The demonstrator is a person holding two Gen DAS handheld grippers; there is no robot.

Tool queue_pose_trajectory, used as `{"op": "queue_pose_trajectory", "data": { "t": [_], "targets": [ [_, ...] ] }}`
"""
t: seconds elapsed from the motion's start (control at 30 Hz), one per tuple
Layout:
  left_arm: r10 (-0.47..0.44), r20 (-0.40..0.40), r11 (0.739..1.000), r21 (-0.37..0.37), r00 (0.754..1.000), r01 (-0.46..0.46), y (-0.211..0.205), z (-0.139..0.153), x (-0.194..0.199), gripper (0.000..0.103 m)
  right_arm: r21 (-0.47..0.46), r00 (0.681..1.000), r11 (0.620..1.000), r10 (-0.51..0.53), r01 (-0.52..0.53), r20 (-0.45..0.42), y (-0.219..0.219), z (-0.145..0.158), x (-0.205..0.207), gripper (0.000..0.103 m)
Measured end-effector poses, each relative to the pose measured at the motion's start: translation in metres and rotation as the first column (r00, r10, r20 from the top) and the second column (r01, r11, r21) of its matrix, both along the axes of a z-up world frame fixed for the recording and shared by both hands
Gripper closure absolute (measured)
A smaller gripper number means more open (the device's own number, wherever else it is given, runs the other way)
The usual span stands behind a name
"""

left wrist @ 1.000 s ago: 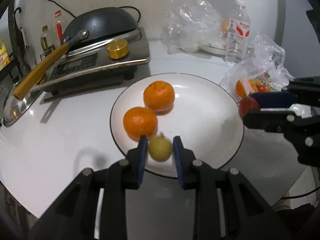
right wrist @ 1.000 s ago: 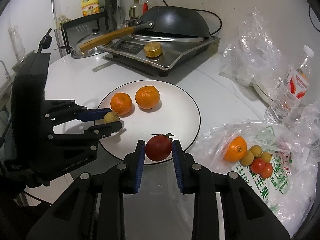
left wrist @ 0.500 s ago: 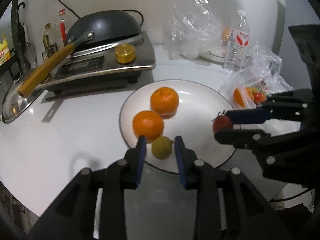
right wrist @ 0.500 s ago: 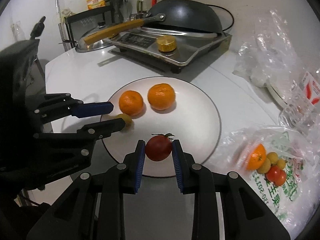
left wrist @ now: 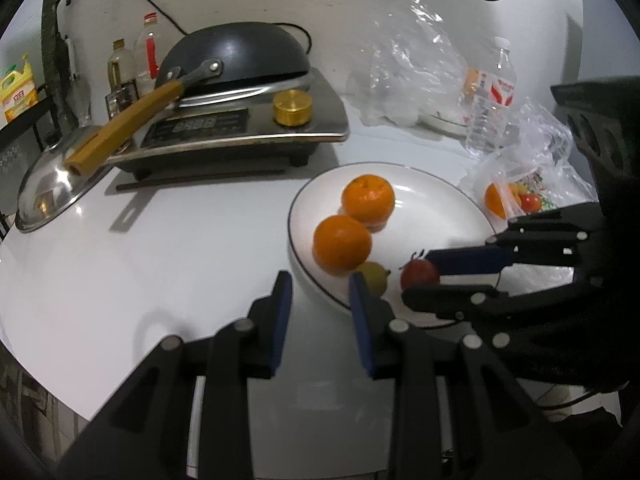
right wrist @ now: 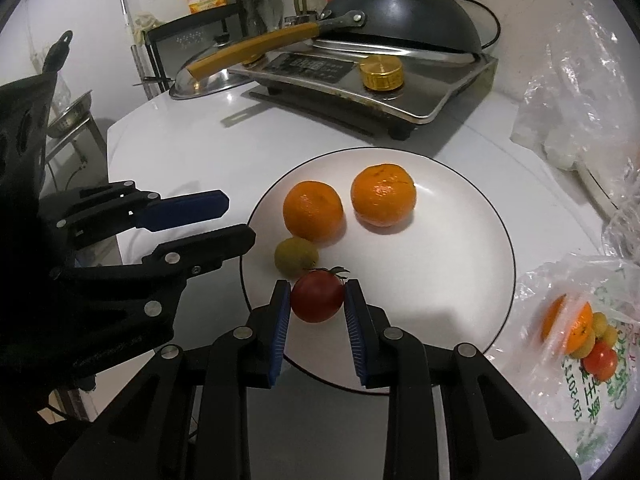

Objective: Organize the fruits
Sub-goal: 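Lower the cherry tomato onto the plate with the right gripper while the left gripper releases the yellow fruit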

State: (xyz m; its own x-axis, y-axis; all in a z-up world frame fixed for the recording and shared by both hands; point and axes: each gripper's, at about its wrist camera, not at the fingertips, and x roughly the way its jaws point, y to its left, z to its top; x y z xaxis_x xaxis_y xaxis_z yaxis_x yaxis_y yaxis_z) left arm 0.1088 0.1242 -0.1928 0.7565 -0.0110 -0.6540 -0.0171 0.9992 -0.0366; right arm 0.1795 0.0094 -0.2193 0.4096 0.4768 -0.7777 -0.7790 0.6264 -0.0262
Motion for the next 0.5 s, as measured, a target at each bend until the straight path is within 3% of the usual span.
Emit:
{"op": "queue_pose_trajectory", "data": {
  "t": [0.2,0.27,0.3,0.5],
  "targets": [
    [0.008,0.004,1.0,0.012,1.0,-0.008,0.0051,0.0001,-0.0045,0.07,0.003,1.0,1.0,-0.008,0.008,-0.021,0.0064,-0.0031,0.0007,0.074],
    [0.011,0.01,1.0,0.01,1.0,-0.011,0.0068,0.0017,-0.0062,0.055,0.007,1.0,1.0,-0.013,0.013,-0.025,0.0068,-0.0027,0.0007,0.074],
    [0.015,0.016,1.0,0.008,1.0,-0.015,0.0078,0.0027,-0.0073,0.053,0.008,1.0,1.0,-0.016,0.017,-0.025,0.0067,-0.0026,0.0004,0.074],
    [0.025,0.021,1.0,0.008,0.999,-0.025,0.0081,0.0045,-0.0095,0.052,0.023,0.999,0.999,-0.029,0.03,-0.024,0.0027,0.0025,-0.0018,0.069]
  ]
}}
